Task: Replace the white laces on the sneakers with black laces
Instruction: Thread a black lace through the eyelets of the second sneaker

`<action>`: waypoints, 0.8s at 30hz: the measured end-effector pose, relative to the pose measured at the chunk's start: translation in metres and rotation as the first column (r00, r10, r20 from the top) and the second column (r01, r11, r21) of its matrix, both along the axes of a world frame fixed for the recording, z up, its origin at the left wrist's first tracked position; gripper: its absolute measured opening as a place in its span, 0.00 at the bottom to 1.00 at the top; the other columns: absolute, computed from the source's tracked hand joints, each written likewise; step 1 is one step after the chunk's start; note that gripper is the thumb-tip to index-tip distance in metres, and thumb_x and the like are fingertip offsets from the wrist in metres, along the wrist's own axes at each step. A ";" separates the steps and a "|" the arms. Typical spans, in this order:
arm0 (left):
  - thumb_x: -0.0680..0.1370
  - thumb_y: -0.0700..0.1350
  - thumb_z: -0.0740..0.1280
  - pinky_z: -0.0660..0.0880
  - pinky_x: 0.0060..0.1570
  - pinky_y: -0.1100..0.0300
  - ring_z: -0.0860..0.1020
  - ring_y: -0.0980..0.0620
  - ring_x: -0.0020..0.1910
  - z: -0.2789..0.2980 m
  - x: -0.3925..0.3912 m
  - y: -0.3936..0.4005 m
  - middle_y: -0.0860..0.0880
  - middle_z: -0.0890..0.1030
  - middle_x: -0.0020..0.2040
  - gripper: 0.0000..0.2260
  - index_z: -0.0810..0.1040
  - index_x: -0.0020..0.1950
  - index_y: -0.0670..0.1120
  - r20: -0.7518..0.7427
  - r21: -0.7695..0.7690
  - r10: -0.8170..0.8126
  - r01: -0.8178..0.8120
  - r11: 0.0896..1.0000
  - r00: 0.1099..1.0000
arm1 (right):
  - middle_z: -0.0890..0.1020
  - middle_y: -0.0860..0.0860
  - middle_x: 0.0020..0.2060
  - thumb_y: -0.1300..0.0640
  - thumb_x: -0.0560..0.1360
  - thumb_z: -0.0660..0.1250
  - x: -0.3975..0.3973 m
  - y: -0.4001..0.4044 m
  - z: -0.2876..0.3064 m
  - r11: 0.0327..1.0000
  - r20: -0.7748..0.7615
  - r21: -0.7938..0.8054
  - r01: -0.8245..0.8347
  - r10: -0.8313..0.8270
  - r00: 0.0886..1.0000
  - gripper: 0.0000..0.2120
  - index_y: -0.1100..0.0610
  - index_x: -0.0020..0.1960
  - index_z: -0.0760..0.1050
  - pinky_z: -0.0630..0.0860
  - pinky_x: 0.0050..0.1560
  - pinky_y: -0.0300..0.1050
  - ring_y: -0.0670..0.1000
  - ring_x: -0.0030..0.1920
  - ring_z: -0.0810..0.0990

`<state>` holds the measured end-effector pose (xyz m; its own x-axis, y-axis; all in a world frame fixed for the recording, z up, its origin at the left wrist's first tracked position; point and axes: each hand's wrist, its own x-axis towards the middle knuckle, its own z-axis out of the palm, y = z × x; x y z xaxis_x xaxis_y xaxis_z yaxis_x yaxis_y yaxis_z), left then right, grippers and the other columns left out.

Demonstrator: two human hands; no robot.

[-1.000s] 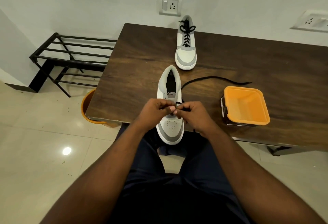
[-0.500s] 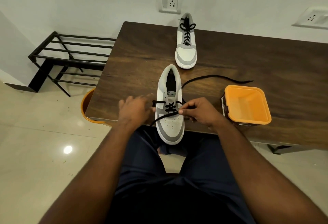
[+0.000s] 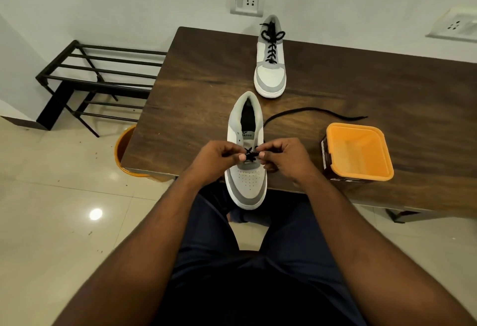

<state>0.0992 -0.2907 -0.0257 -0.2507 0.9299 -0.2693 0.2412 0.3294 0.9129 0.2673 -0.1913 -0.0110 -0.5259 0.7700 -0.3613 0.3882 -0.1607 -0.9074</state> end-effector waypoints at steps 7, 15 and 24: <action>0.77 0.37 0.70 0.77 0.36 0.63 0.80 0.57 0.33 -0.004 0.012 0.016 0.43 0.84 0.41 0.04 0.83 0.50 0.38 0.080 0.047 0.159 -0.163 0.985 0.984 | 0.83 0.57 0.34 0.69 0.72 0.71 -0.010 0.001 0.002 0.996 -0.114 -0.017 0.092 -0.093 0.989 0.08 0.60 0.44 0.75 0.79 0.32 0.40 0.48 0.30 0.81; 0.77 0.39 0.69 0.78 0.38 0.63 0.79 0.55 0.35 -0.006 0.017 0.032 0.47 0.83 0.37 0.07 0.82 0.39 0.47 -0.146 0.122 0.361 -0.346 0.930 0.921 | 0.83 0.49 0.37 0.51 0.69 0.77 -0.028 0.017 -0.028 0.964 0.162 0.212 0.161 -0.197 0.967 0.09 0.54 0.42 0.79 0.79 0.40 0.44 0.48 0.38 0.82; 0.79 0.42 0.66 0.73 0.36 0.66 0.77 0.59 0.34 -0.012 0.022 0.045 0.56 0.78 0.34 0.06 0.83 0.45 0.45 -0.331 0.099 0.219 -0.197 0.975 0.918 | 0.84 0.55 0.37 0.64 0.74 0.71 -0.028 0.010 -0.039 0.965 0.014 0.100 0.242 -0.245 0.969 0.03 0.61 0.46 0.83 0.79 0.36 0.37 0.43 0.32 0.80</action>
